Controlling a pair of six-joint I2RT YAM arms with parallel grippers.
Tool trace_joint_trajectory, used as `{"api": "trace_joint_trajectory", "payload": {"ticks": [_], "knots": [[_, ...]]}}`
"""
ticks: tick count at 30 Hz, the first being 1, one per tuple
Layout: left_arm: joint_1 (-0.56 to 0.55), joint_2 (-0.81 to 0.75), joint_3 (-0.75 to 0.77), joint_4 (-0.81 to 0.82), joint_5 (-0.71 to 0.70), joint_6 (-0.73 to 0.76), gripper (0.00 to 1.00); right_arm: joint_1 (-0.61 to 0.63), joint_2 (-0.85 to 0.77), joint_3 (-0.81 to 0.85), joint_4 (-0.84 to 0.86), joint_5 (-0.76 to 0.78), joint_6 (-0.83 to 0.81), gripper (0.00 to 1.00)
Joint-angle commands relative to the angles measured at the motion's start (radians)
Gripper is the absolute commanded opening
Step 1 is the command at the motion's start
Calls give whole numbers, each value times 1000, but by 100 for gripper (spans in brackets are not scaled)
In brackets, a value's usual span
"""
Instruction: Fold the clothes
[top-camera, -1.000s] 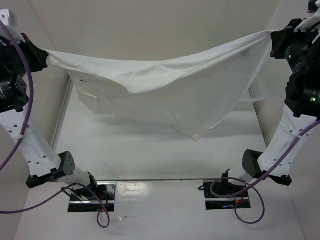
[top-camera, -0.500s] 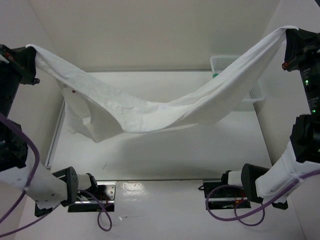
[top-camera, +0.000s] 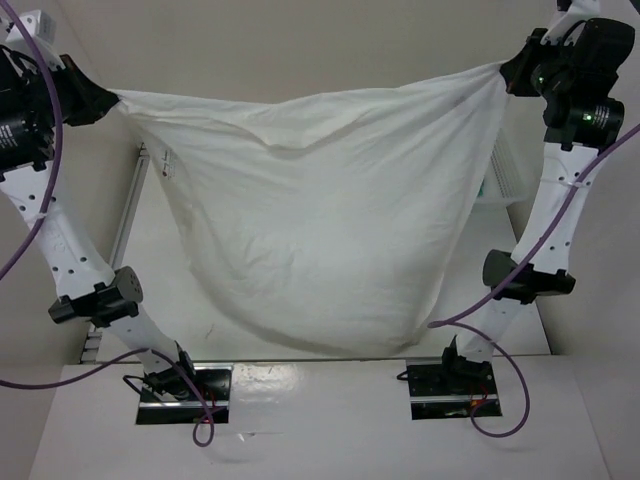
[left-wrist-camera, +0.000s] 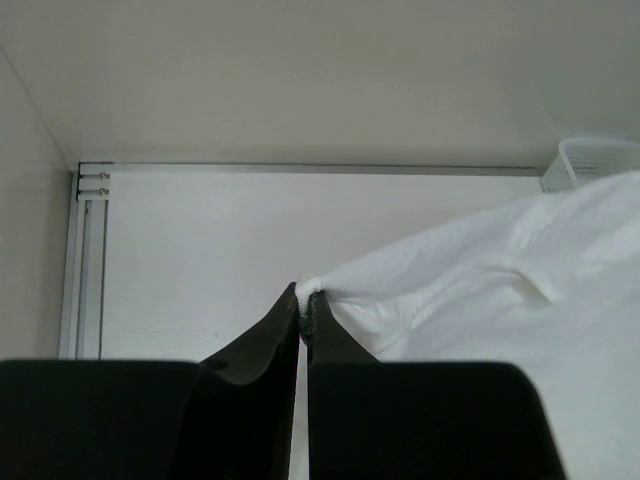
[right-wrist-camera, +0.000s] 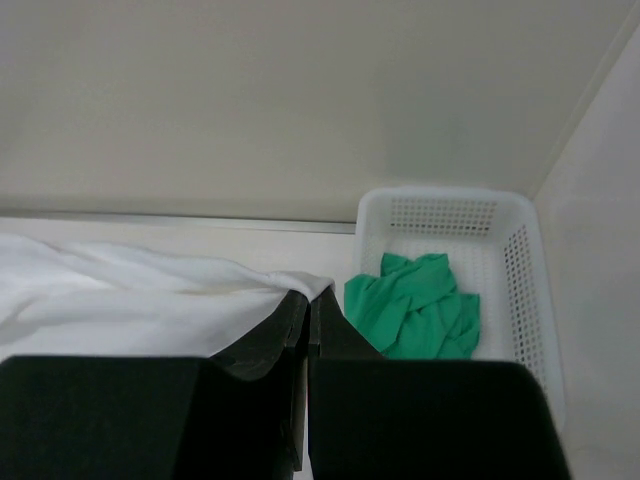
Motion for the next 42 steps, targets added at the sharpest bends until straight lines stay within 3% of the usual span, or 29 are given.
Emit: {"api": "trace_joint_trajectory", "payload": {"ticks": [1, 7, 13, 21, 24, 27, 35, 42], "knots": [[33, -41, 67, 54, 95, -2, 2, 25, -56, 48, 44, 22, -16, 0], [53, -80, 76, 17, 176, 57, 2, 34, -122, 45, 44, -24, -7, 0], [53, -234, 37, -28, 235, 109, 2, 34, -266, -24, -6, -90, -51, 0], [53, -448, -97, -78, 307, 176, 0, 34, -493, -228, -77, -121, -154, 0], [53, -539, -131, -31, 282, 152, 0, 34, -619, -378, -14, -84, -178, 0], [53, -608, -160, 24, 247, 118, 0, 34, -702, -426, 23, -55, -189, 0], [53, -555, -140, 0, 235, 98, 0, 34, -714, -435, 52, -19, -189, 0], [53, -454, -151, -12, 282, 132, 0, 34, -584, -446, 61, -39, -160, 0]]}}
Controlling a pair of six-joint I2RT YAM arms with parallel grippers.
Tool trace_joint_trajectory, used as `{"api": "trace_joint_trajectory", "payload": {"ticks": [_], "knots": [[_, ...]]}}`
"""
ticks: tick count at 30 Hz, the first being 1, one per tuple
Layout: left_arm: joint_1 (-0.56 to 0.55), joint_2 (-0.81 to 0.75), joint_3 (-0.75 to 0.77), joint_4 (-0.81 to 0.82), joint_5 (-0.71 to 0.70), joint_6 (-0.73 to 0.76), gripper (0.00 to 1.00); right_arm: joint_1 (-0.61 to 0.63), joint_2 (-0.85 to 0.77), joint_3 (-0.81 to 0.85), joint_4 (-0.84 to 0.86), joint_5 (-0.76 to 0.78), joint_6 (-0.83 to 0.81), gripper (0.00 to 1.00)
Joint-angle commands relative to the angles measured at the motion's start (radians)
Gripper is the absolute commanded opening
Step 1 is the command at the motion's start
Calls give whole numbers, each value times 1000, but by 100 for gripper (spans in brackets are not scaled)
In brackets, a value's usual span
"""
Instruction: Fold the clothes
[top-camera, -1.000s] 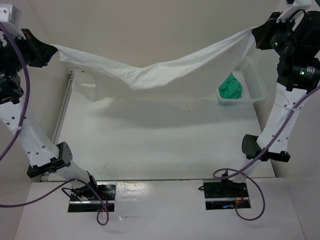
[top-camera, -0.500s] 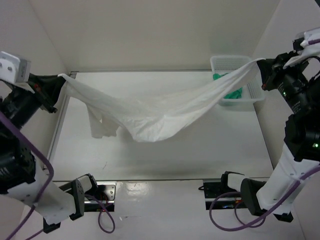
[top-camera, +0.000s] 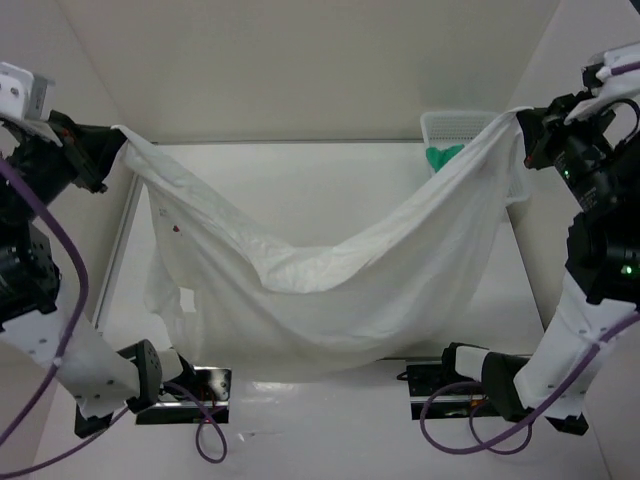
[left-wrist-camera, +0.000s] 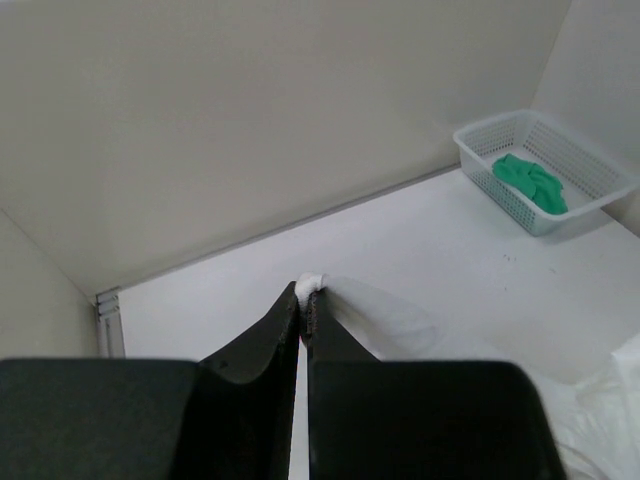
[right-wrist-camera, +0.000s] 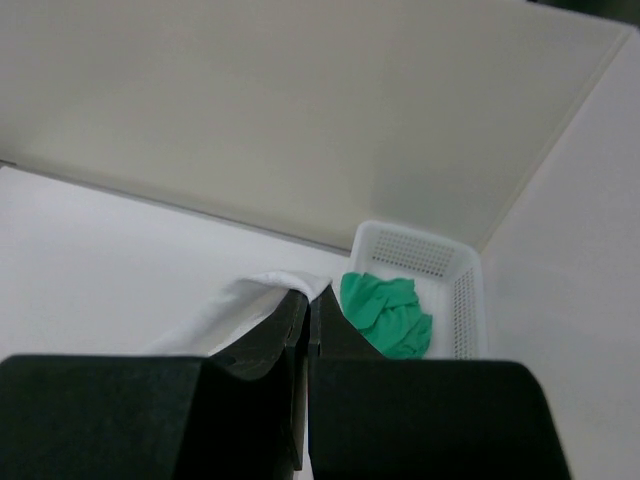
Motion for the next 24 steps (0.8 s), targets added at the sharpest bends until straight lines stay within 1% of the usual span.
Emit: {"api": "trace_joint_trajectory", "payload": {"ticks": [1, 3, 6, 7, 9, 11, 12, 13, 14, 15, 16, 17, 18, 19, 20, 22, 24], "knots": [[6, 76, -8, 15, 31, 1, 0, 1, 86, -26, 77, 0, 24, 0], [6, 101, -34, 24, 22, 10, 0, 1, 115, -36, 106, 0, 37, 0], [6, 147, -103, 99, 10, 10, 0, 12, 196, -36, 128, -11, 58, 0], [6, 179, -114, 109, 10, 10, 0, 21, 250, -11, 128, -11, 67, 0], [6, 246, -114, 109, 10, 10, 0, 34, 305, 9, 128, -21, 77, 0], [6, 291, -114, 109, 35, 10, 0, 66, 399, 56, 128, 1, 77, 0], [6, 337, -92, 109, 36, 21, 0, 93, 432, 109, 108, 30, 77, 0], [6, 361, -82, 109, 48, 21, 0, 110, 509, 146, 96, 52, 77, 0], [6, 386, -68, 109, 48, 21, 0, 124, 550, 186, 82, 70, 66, 0], [6, 442, -52, 109, 66, 21, 0, 148, 593, 291, 45, 83, 66, 0], [6, 475, 1, 109, 75, 21, 0, 158, 698, 361, 19, 104, 66, 0], [6, 549, 42, 93, 76, 12, 0, 158, 747, 436, -1, 104, 66, 0], [6, 596, 94, 78, 86, 3, 0, 168, 747, 408, 34, 104, 77, 0], [6, 646, 162, 55, 86, 3, 0, 185, 764, 418, 75, 142, 77, 0], [-3, 724, 281, 23, 86, -8, 0, 185, 817, 450, 76, 143, 77, 0], [-15, 745, 283, 44, 53, -8, 0, 198, 844, 493, 97, 143, 77, 0], [-15, 771, 332, 44, 72, 4, 0, 198, 868, 547, 97, 114, 103, 0]]}}
